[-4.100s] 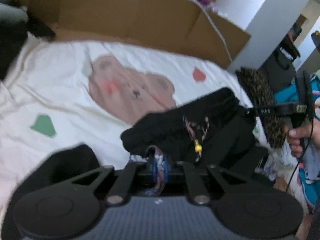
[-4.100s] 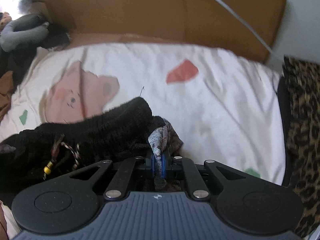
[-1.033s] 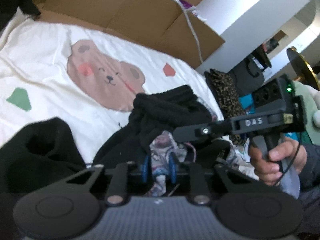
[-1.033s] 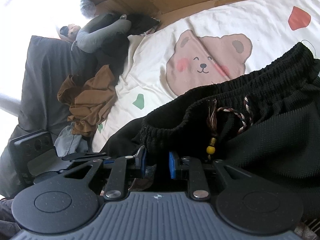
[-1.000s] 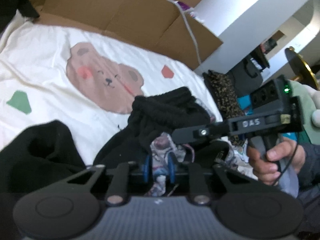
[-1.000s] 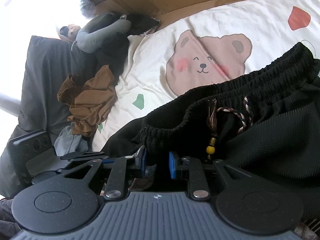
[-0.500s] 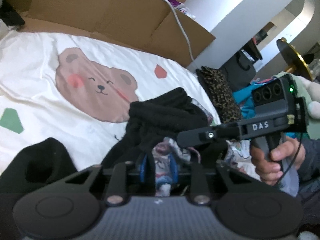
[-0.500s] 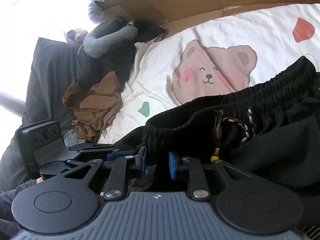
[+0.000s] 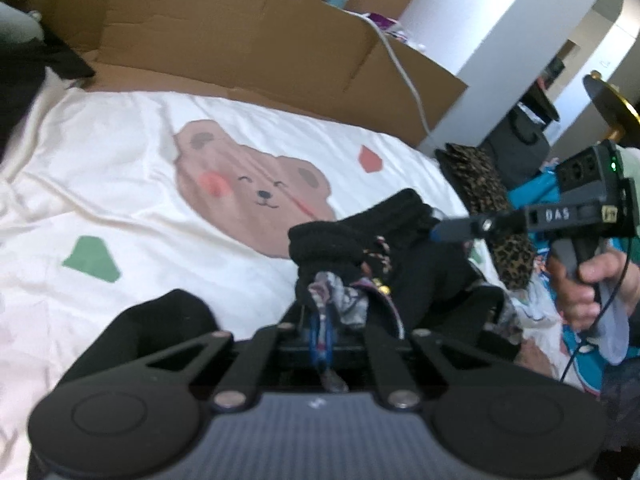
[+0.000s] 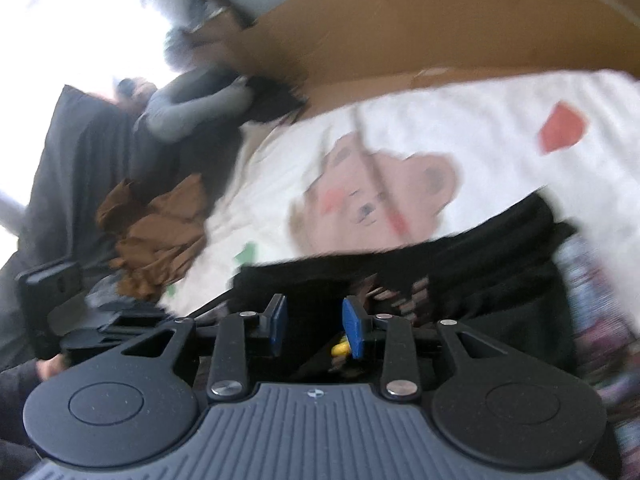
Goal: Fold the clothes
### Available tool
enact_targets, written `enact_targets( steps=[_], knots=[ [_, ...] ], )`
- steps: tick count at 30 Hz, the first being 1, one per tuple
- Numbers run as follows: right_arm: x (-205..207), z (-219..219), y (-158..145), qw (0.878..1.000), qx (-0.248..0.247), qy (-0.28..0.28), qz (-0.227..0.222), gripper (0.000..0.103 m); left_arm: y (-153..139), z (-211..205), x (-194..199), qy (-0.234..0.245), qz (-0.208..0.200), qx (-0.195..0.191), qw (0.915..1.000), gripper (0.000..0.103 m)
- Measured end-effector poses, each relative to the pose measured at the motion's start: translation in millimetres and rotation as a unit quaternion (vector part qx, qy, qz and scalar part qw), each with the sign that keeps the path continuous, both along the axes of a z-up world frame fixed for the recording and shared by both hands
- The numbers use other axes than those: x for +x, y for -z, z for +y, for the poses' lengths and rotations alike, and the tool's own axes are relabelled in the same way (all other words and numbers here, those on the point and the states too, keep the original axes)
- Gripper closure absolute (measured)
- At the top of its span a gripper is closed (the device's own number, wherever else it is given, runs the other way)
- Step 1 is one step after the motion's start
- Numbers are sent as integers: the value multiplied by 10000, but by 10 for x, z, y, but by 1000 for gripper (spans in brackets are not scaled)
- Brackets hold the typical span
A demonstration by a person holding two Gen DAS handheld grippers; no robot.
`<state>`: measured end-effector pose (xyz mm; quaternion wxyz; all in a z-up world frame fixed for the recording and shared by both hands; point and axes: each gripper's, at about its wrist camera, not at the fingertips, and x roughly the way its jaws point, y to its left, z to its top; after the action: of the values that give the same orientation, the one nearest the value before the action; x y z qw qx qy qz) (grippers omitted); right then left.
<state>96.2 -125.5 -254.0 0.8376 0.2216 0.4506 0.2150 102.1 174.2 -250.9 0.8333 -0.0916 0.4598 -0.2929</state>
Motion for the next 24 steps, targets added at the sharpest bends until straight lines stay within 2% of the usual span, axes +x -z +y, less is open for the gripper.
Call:
enact_targets(
  steps=[9, 14, 17, 21, 24],
  knots=[
    [126, -752, -21, 9920, -846, 864, -368, 70, 44, 81, 11, -198, -8, 216, 9996, 99],
    [218, -1027, 200, 9825, -1411, 1184, -275, 70, 72, 71, -4, -173, 50, 304, 9994, 99],
    [288, -1187, 371, 9769, -1617, 1394, -76, 70, 103, 75, 14, -222, 187, 283, 9992, 99],
    [338, -1335, 556, 9788, -1440, 1446, 189, 70, 151, 43, 50, -188, 328, 491, 9981, 99],
    [343, -1296, 624, 9826, -1293, 1321, 184, 70, 155, 53, 52, -167, 458, 545, 9973, 99]
  ],
)
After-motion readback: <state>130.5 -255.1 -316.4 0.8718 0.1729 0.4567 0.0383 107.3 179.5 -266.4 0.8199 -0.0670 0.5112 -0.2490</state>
